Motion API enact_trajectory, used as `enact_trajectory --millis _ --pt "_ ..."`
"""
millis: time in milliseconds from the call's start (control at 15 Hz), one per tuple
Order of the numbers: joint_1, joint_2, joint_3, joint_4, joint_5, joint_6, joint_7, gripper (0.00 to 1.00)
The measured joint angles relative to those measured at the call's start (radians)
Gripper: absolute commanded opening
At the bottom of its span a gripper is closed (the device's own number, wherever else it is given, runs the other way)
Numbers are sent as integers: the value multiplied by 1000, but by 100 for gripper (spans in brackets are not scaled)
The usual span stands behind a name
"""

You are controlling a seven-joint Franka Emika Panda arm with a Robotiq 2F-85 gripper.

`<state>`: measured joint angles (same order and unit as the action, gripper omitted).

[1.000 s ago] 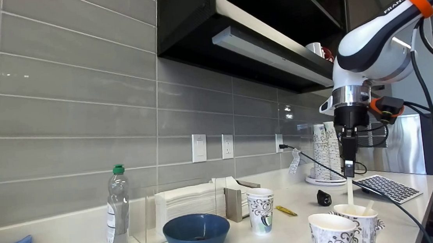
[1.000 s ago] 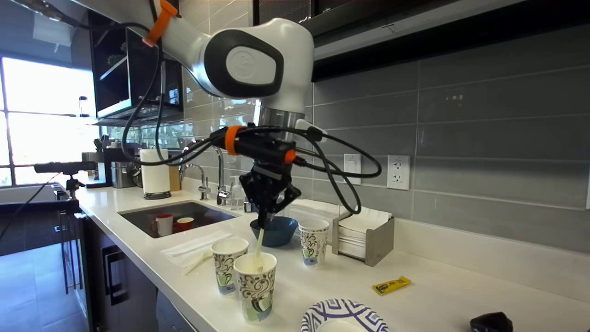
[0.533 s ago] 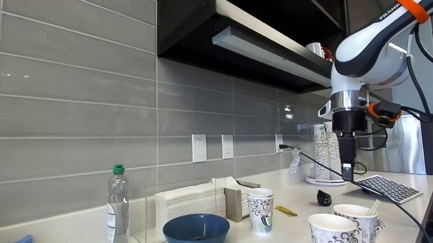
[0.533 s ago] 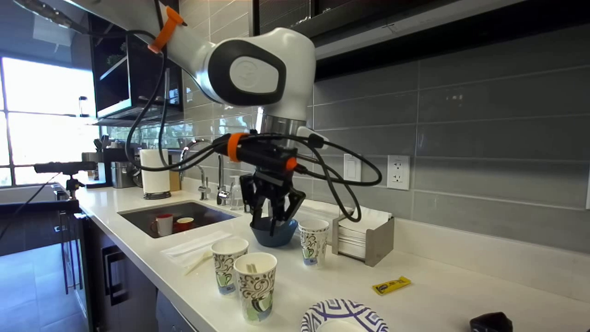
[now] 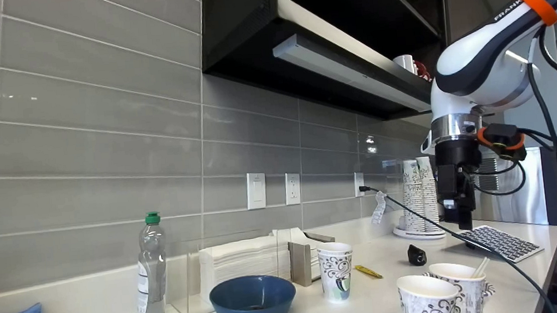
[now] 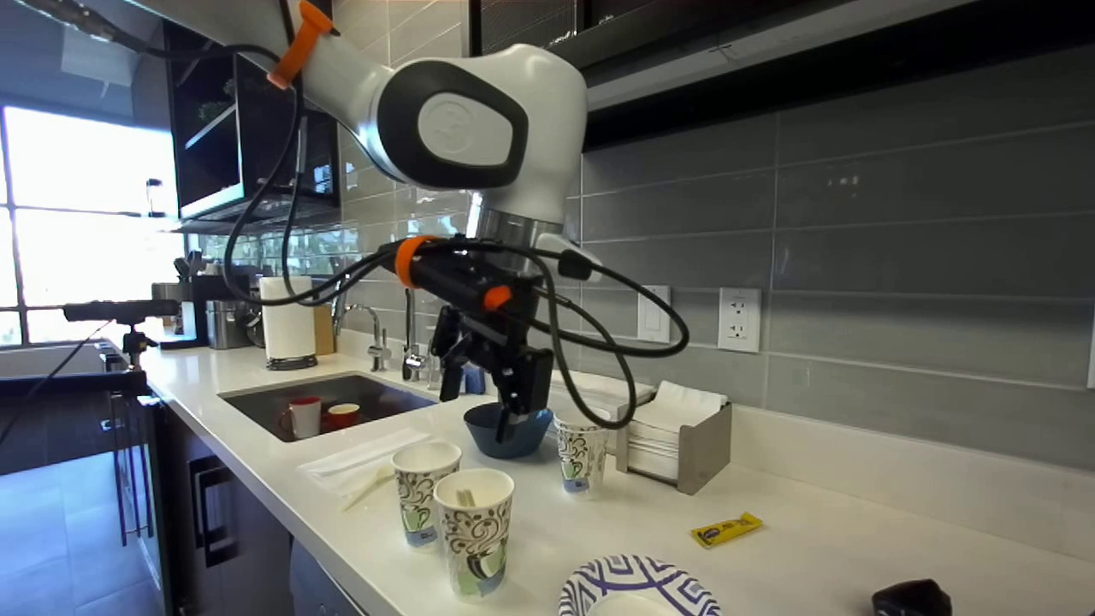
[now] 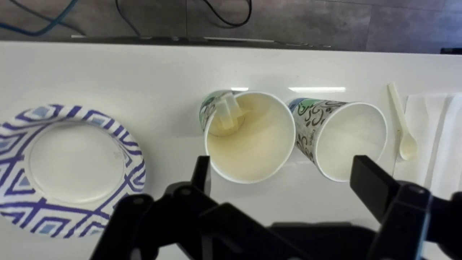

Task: Remove the fork from the cup on the left and put it in the cup on the right then remove the spoon from the cup on the right and put it in the cup on the left.

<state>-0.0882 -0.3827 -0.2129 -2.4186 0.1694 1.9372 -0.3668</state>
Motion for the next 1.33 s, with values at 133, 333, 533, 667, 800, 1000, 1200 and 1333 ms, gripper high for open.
enact_trajectory --millis 133,333,533,667,800,1000,1200,1333 --pt "-18 -24 0 -29 1 -28 83 100" --pt "-48 -64 -4 -85 36 -48 186 100" --pt "-63 -84 -19 -136 117 -47 239 100" --pt "-70 -86 -30 -161 164 -45 250 100" --pt "-78 -85 -38 -183 195 -31 255 100" --pt "-86 -84 -47 -206 218 28 255 100" --pt "-86 -80 -50 -212 237 78 252 100" --pt "-85 -78 -51 -213 250 98 248 100"
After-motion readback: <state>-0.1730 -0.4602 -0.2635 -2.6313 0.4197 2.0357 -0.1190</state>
